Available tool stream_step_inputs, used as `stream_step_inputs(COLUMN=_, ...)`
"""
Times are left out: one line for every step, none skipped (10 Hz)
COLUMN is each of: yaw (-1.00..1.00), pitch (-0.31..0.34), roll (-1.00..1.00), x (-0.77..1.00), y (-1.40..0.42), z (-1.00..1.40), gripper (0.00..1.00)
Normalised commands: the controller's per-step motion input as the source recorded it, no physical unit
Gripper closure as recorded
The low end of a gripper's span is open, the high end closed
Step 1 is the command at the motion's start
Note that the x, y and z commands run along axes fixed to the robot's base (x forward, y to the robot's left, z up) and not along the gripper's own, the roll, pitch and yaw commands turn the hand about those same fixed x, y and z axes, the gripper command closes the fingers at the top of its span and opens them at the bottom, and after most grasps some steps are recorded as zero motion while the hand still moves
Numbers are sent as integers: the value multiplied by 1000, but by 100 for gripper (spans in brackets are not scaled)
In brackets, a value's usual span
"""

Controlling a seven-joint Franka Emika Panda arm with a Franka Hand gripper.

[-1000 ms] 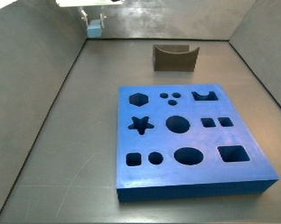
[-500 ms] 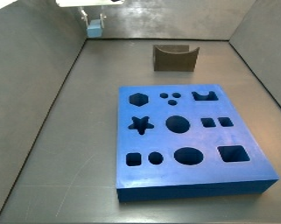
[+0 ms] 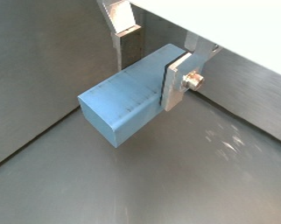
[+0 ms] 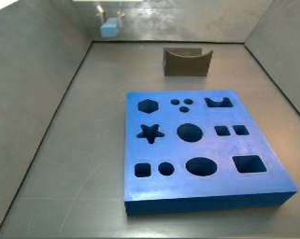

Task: Pick up the rectangle object. Move up. Place the rectangle object on the fixture. Regrasp the rectangle object. Move to above the board. Insert the rectangle object.
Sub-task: Place the rectangle object on the fixture.

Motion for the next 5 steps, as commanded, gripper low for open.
stream_step_inputs(yaw=-139, pitch=283, roll=-18, x=1000, y=-393, z=701, gripper=100)
stream_step_inputs(yaw=-49, pitch=230, roll=47, x=1000, y=-371, z=707, gripper=100)
stream_step_inputs(yaw=-19, pitch=221, roll=73, x=1000, y=-357, z=709, gripper=100)
stream_step_inputs(yaw=2, pitch=214, roll=98, x=1000, y=-334, z=706, gripper=100)
stream_step_inputs(yaw=16, pitch=217, roll=107, x=1000, y=-306, z=687, gripper=100)
